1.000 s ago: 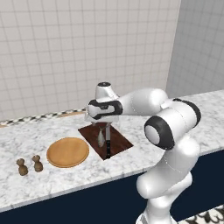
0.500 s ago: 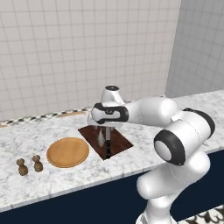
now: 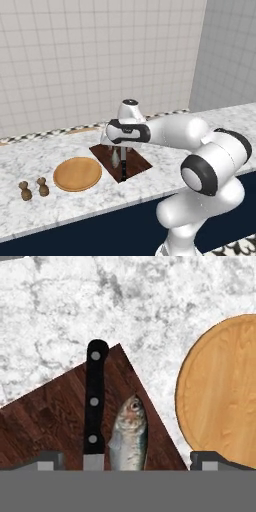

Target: Pick up the knife from the drawer and place it on the cutting board. Then place the meat from the plate to the cutting board.

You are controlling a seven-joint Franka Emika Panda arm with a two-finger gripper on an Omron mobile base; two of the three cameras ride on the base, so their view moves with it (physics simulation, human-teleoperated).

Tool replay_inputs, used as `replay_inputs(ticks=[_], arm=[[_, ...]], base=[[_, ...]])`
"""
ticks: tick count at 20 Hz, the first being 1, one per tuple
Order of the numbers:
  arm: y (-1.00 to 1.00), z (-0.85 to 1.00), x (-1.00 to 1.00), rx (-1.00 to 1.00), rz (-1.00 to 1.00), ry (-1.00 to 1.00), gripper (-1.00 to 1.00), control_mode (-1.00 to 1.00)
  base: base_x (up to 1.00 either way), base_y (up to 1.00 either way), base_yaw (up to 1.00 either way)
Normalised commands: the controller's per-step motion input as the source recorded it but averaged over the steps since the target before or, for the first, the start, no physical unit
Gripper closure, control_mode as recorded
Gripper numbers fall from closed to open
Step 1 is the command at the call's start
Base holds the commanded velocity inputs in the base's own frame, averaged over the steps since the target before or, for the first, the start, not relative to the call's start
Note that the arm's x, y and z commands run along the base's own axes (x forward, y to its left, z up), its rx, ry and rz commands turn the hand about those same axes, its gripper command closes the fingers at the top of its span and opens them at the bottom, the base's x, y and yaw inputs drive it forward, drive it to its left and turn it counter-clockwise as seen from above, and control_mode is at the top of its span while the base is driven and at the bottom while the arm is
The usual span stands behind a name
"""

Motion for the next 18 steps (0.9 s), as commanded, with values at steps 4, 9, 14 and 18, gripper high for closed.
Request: replay_inputs(ticks=[4,9,14,18], arm=[[-0.02,0.16,-0.49,0.01,0.00,-0.07,-1.00,-1.00],[-0.13,0.20,-1.00,0.00,0.00,-0.20,-1.00,-1.00],[-0.16,0.00,-1.00,0.02,0.00,-0.13,-1.00,-1.00],[-0.13,0.00,-1.00,0.02,0.00,-0.09,-1.00,-1.00]], base=[[0.00,0.00,0.00],[0.00,0.00,0.00],[0.00,0.00,0.00],[0.00,0.00,0.00]])
